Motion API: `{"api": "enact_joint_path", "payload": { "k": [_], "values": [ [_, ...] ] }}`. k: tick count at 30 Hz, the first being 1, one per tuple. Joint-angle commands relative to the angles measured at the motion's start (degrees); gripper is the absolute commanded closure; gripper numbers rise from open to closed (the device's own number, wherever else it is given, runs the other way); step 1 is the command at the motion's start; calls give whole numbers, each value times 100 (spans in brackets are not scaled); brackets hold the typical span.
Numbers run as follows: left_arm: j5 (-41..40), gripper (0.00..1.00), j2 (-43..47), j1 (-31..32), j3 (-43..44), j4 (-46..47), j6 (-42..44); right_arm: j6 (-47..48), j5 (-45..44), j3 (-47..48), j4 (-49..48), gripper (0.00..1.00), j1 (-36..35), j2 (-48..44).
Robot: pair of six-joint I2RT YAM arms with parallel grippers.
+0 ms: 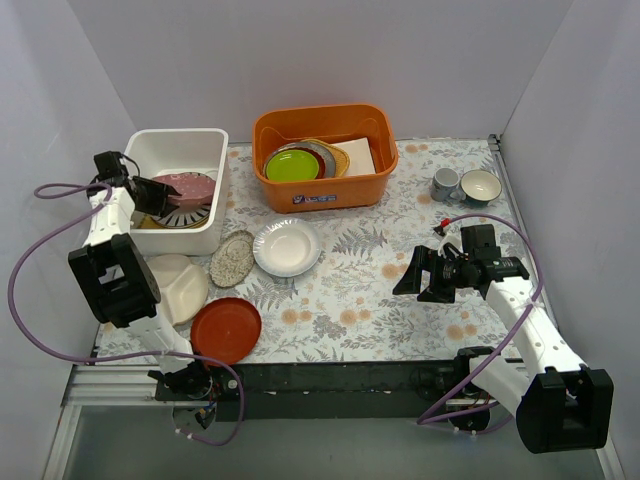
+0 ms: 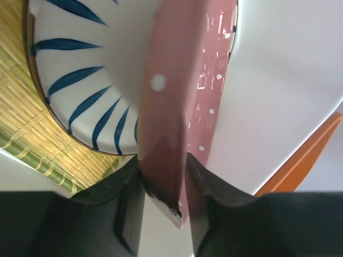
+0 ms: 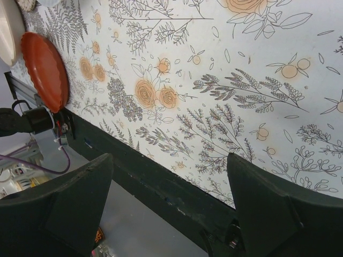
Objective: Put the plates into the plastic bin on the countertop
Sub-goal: Place the plate in the plastic bin.
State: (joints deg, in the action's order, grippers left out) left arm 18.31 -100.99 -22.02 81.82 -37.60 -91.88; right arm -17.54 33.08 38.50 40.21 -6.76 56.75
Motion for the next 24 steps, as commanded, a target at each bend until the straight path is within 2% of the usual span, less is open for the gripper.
{"api": "enact_joint_path", "payload": {
  "k": [1, 7, 17, 20, 22, 24],
  "values": [
    [410, 62, 159, -4, -69, 306, -23, 102, -3, -9, -48, 6, -9, -32],
    [744, 53, 106, -144, -386, 289, -76, 137, 32, -71, -57, 6, -9, -24],
    [788, 37, 194, -391, -562, -19, 144, 102, 111, -203, -136, 6, -9, -41],
    [981, 27, 246, -408, -659, 34, 82, 119, 128, -203, -127, 6, 0, -33],
    [1113, 15, 334, -408, -711, 95, 47, 137, 128, -194, -118, 6, 0, -24],
    [1210, 11, 404, -408, -703, 113, 56, 128, 129, -194, -109, 6, -9, -32]
  ]
}}
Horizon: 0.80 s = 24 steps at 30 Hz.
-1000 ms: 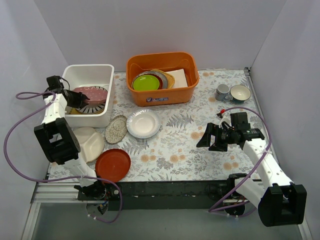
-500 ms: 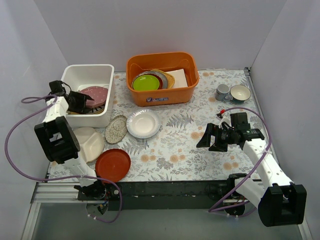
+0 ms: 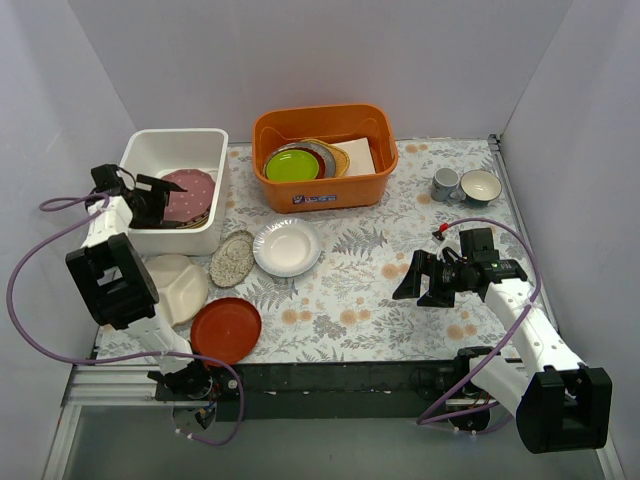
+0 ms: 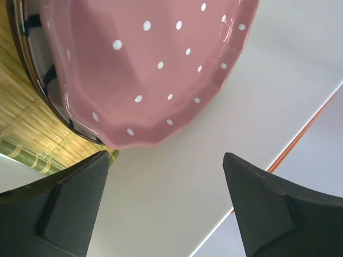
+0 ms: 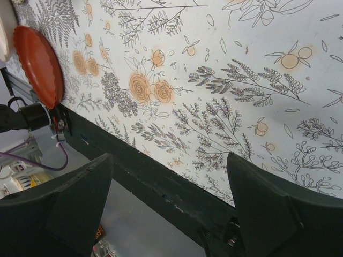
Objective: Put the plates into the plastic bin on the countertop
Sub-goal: Place the plate in the plastic bin, then pick up the plate from the corner of the board.
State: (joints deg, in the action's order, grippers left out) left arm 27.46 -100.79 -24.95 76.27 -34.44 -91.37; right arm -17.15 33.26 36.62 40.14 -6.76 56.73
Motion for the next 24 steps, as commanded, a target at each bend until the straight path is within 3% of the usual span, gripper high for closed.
{"api": "enact_joint_path", "payload": {
  "k": [1, 16, 24],
  "values": [
    [338, 10, 463, -115, -147, -204, -3, 97, 111, -15, -103, 6, -9, -22],
    [655, 2, 1369, 359, 371, 121, 304, 194, 76, 99, -50, 6, 0, 110],
    [707, 2, 2221, 596, 55, 209, 322, 185, 269, 240, -147, 6, -53, 294]
  ]
}}
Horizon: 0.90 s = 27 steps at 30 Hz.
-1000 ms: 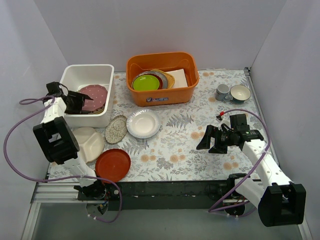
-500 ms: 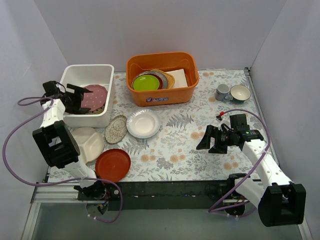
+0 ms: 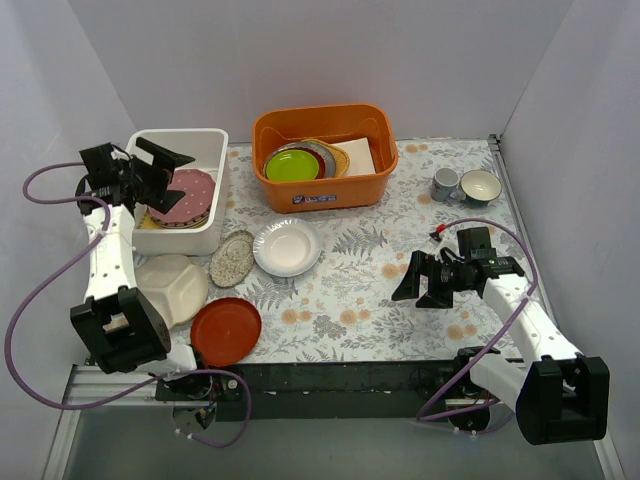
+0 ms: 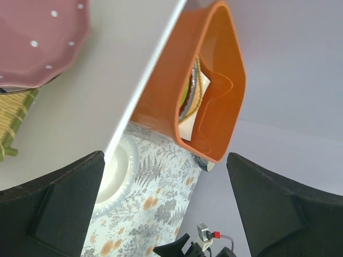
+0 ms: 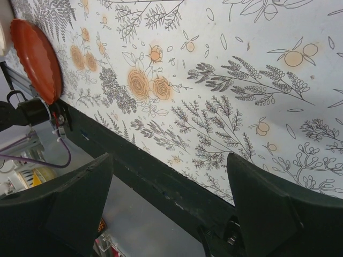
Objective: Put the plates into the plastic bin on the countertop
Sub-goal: Pick up the plate from the corner of the board.
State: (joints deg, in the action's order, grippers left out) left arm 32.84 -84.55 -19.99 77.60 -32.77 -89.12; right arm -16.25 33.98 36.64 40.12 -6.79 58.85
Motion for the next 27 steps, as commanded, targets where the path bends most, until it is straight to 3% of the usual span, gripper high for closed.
{"api": "enact_joint_path", "payload": {
  "k": [1, 12, 27],
  "values": [
    [214, 2, 737, 109, -105, 69, 88, 104, 188, 299, -136, 6, -77, 100],
    [346, 2, 1512, 434, -465, -1, 175, -167, 241, 449, -426, 6, -384, 346],
    [-277, 2, 2110, 874, -677, -922, 896, -1345, -163, 730, -1392, 7, -2151, 934]
  ]
}}
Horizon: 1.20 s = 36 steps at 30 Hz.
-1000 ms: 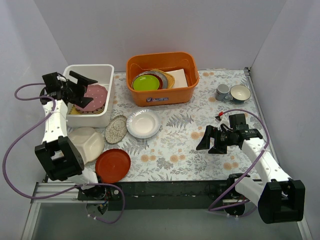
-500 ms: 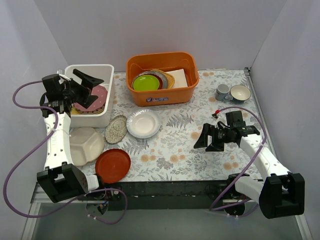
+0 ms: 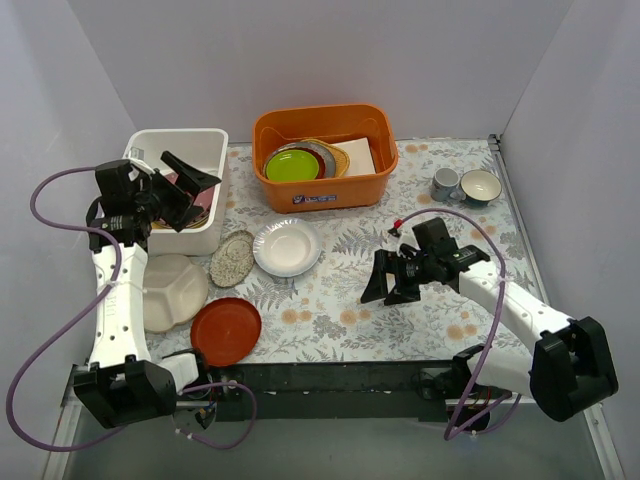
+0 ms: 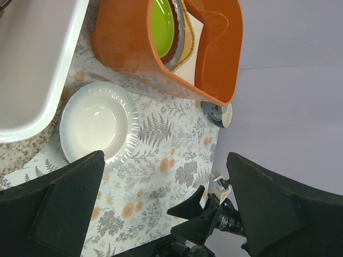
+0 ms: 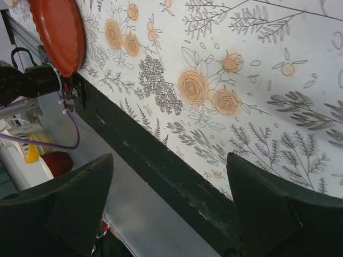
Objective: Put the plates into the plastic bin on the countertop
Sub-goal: Pick up the plate from the corner of the board.
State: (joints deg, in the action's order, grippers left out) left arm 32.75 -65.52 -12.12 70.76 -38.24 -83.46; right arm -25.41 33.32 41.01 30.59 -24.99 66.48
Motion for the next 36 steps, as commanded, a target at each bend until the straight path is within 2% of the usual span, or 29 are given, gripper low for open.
{"api": "enact_joint_path", "payload": {
  "k": [1, 8, 16, 28, 36],
  "values": [
    [-313, 2, 223, 130, 25, -429, 365, -491, -124, 363, -509, 7, -513, 216],
    [-471, 2, 408, 263, -106, -711, 480, -764, -300, 889, -747, 8, -1367, 813],
    [-507, 2, 628, 298, -247, -843, 471, -948, -467, 1926, -677, 10, -2350, 2078],
    [-331, 2, 540, 333, -10, -869, 453, -957, -221, 3412, -634, 13, -2994, 3362],
    [-261, 2, 593, 342, -45, -869, 445, -931, -203, 3737, -748, 17, -3327, 3942]
  ]
}}
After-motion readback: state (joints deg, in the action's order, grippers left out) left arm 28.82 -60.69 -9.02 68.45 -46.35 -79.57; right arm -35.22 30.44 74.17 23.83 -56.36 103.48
